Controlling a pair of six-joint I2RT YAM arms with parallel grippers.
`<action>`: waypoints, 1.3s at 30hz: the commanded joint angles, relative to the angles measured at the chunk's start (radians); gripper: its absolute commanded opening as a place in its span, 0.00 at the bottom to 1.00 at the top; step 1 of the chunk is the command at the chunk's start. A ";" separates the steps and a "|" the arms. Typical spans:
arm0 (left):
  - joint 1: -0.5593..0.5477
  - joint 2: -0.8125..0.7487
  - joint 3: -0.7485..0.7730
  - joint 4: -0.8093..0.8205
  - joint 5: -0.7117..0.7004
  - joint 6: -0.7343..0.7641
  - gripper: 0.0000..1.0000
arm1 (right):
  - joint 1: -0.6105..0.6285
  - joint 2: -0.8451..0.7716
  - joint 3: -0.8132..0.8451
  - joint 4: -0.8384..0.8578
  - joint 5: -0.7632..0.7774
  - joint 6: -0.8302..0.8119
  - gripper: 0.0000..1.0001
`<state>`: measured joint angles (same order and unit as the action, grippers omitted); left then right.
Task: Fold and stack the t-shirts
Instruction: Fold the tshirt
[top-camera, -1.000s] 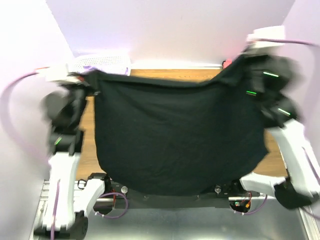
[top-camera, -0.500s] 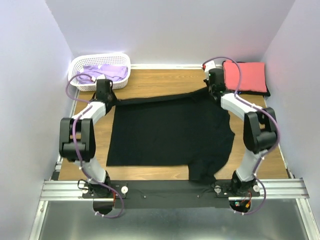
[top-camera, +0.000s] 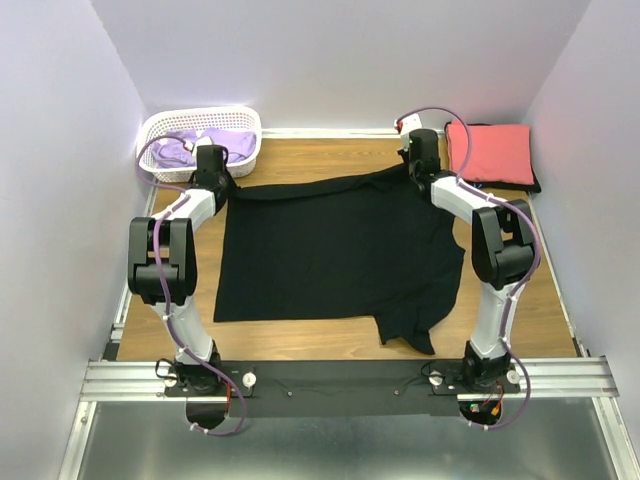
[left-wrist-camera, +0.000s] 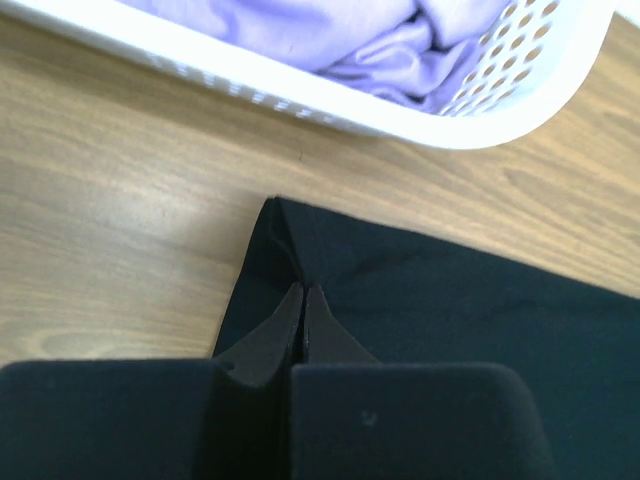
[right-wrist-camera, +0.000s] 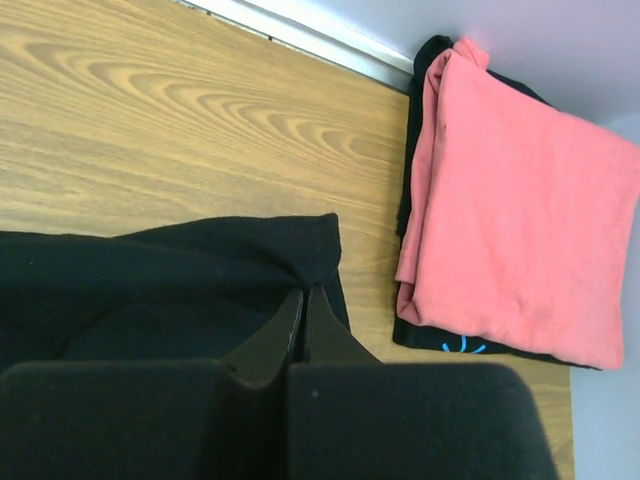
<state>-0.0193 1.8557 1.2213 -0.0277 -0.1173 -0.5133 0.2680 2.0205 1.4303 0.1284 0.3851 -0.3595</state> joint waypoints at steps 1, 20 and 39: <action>0.010 -0.027 0.043 -0.020 -0.044 0.009 0.00 | -0.006 -0.089 -0.010 -0.030 -0.003 0.048 0.01; 0.012 -0.139 0.018 -0.130 -0.019 0.019 0.00 | -0.006 -0.310 -0.142 -0.346 -0.009 0.293 0.01; 0.012 -0.227 -0.118 -0.133 0.018 0.001 0.00 | -0.004 -0.422 -0.199 -0.602 -0.086 0.488 0.01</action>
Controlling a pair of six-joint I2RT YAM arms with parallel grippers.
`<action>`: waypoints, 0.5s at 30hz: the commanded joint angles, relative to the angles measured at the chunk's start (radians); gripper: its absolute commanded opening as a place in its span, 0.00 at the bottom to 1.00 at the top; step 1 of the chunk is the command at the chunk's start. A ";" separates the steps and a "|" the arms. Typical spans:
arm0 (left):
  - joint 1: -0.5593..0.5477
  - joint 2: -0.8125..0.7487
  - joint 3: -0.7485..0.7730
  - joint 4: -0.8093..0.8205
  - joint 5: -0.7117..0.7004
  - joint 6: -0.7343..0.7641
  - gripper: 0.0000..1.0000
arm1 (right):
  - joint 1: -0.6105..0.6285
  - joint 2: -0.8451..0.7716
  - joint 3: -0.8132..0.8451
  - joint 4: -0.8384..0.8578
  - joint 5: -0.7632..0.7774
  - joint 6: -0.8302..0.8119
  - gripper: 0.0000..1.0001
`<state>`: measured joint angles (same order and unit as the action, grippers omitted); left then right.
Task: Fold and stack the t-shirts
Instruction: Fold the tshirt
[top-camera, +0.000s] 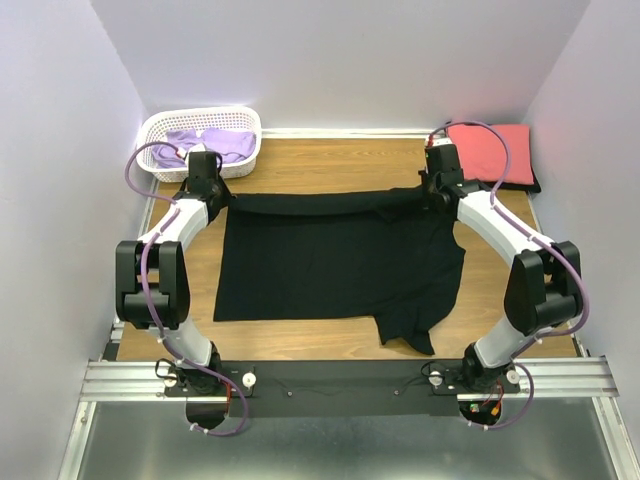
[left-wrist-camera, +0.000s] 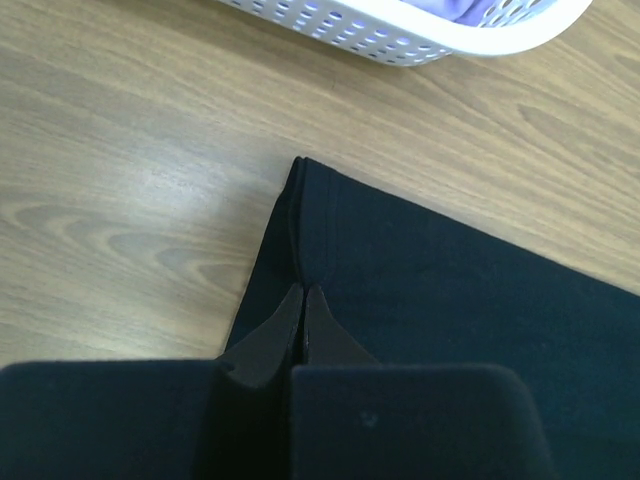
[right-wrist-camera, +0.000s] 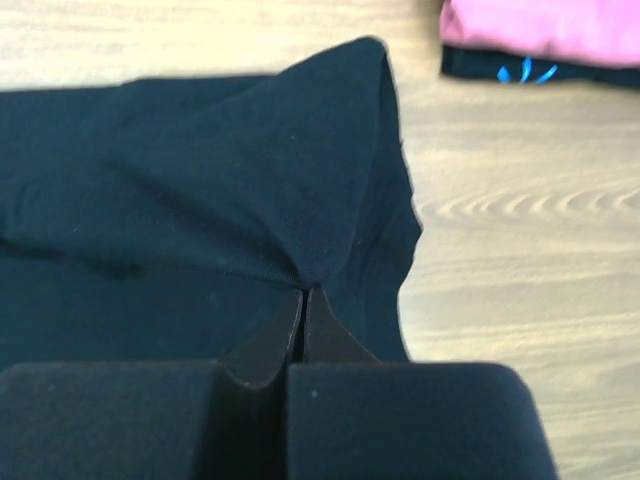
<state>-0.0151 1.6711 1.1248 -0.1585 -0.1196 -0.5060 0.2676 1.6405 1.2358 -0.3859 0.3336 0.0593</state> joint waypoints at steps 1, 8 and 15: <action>0.007 -0.045 -0.028 -0.004 0.021 -0.009 0.00 | -0.005 -0.042 -0.009 -0.100 -0.044 0.080 0.01; 0.007 -0.045 -0.135 0.031 0.006 -0.017 0.00 | -0.007 -0.042 -0.104 -0.130 -0.105 0.191 0.00; 0.007 0.030 -0.151 0.042 -0.031 -0.012 0.00 | -0.008 0.010 -0.142 -0.130 -0.053 0.201 0.01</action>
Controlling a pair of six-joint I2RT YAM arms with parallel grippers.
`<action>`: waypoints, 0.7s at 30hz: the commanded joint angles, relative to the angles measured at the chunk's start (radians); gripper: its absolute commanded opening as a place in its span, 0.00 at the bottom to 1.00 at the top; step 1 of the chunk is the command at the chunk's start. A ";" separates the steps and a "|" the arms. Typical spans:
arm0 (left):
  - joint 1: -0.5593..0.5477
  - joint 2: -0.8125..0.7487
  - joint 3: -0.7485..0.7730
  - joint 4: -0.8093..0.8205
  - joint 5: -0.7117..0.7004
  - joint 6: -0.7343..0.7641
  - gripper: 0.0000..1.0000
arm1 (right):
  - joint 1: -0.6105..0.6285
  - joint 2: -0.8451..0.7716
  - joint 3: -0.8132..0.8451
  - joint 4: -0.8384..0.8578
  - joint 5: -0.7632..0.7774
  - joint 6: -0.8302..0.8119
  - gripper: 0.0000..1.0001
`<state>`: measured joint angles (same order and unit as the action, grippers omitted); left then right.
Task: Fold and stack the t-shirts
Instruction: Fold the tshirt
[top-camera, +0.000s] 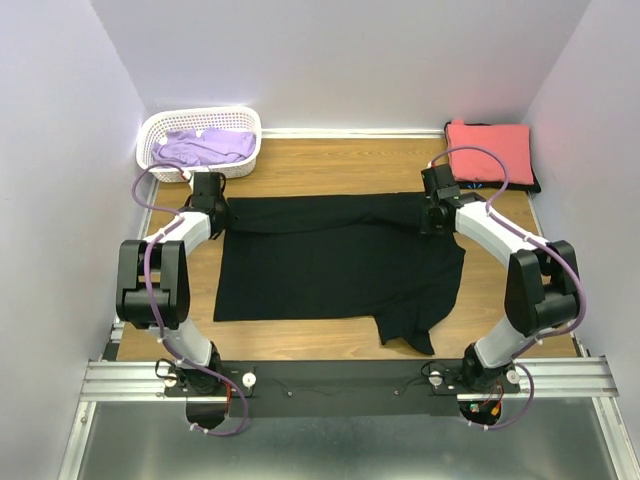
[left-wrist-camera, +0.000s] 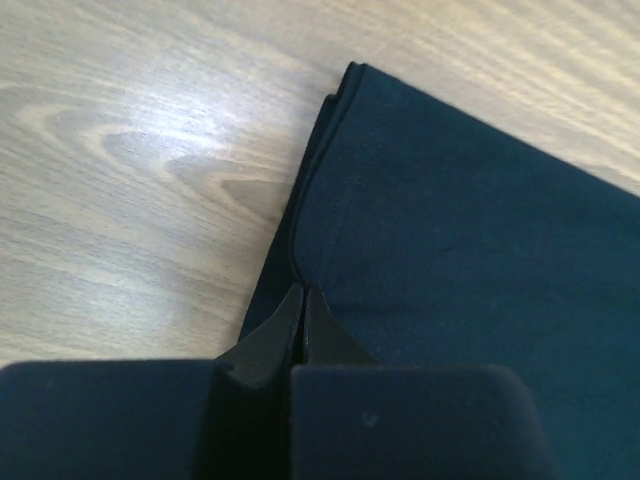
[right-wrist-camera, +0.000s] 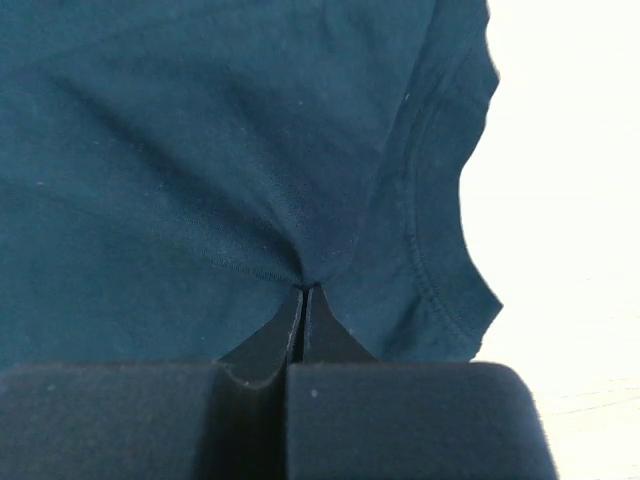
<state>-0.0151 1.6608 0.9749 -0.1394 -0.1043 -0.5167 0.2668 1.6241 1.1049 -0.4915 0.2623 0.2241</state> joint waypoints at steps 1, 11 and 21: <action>0.007 0.048 0.005 0.017 -0.051 -0.002 0.00 | -0.008 0.033 -0.010 -0.024 0.015 0.038 0.01; 0.007 0.077 0.019 0.006 -0.061 0.006 0.00 | -0.015 0.022 0.061 -0.030 0.022 0.026 0.00; 0.007 0.080 0.019 -0.017 -0.066 -0.006 0.04 | -0.028 0.062 0.088 -0.036 0.042 0.032 0.01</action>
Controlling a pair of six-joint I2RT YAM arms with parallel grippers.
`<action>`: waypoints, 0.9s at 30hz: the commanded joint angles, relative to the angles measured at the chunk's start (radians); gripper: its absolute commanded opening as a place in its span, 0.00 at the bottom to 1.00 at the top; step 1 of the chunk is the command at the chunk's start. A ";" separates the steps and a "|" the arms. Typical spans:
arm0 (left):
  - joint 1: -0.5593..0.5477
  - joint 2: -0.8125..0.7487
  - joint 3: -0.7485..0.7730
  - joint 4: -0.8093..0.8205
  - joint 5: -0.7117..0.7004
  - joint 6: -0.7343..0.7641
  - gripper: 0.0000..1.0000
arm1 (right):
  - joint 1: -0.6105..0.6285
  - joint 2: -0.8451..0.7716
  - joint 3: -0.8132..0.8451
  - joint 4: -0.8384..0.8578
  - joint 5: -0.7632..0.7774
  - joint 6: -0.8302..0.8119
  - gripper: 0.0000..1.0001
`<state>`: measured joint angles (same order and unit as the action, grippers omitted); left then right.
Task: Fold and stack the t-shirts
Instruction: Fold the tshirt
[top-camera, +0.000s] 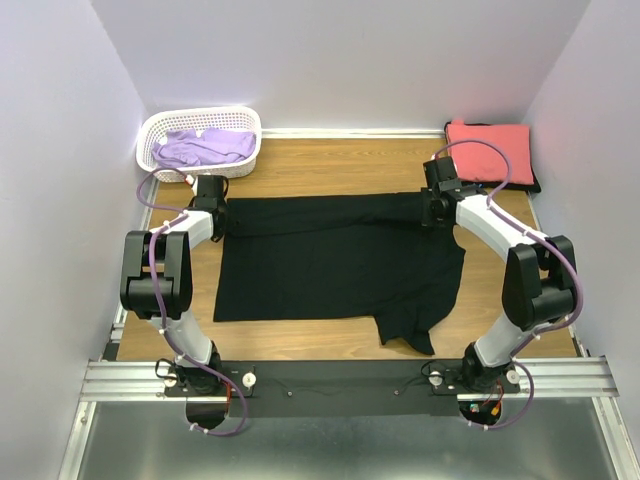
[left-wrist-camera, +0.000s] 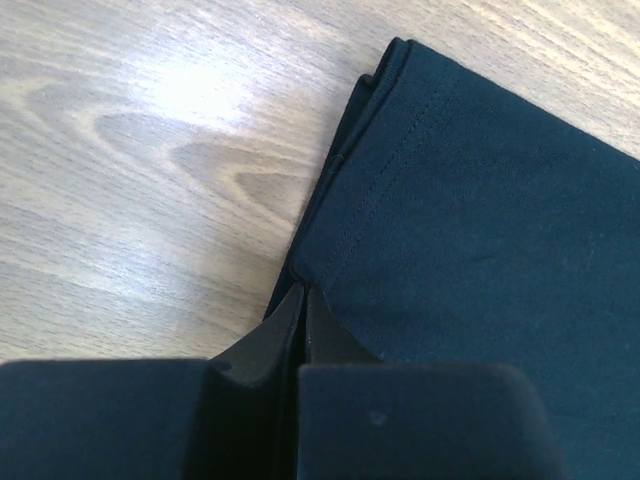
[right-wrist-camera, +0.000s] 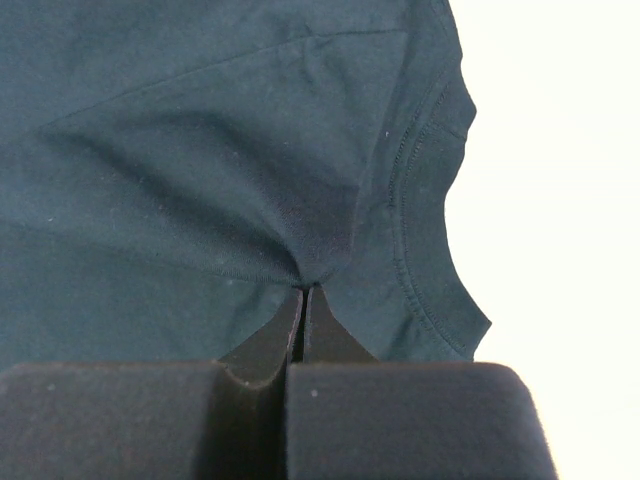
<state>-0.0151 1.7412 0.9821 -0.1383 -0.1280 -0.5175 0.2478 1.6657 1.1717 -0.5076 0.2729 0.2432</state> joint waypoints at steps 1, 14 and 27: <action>0.007 -0.002 0.010 -0.020 -0.044 -0.007 0.02 | -0.008 0.017 0.025 -0.023 0.028 0.015 0.01; 0.007 0.012 0.023 -0.014 -0.048 -0.023 0.01 | -0.010 -0.009 0.103 -0.088 -0.006 0.004 0.01; 0.007 0.017 0.116 -0.026 -0.084 0.005 0.00 | -0.010 -0.012 0.117 -0.103 0.012 -0.004 0.01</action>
<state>-0.0151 1.7439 1.0615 -0.1642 -0.1596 -0.5236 0.2466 1.6695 1.2541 -0.5793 0.2718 0.2428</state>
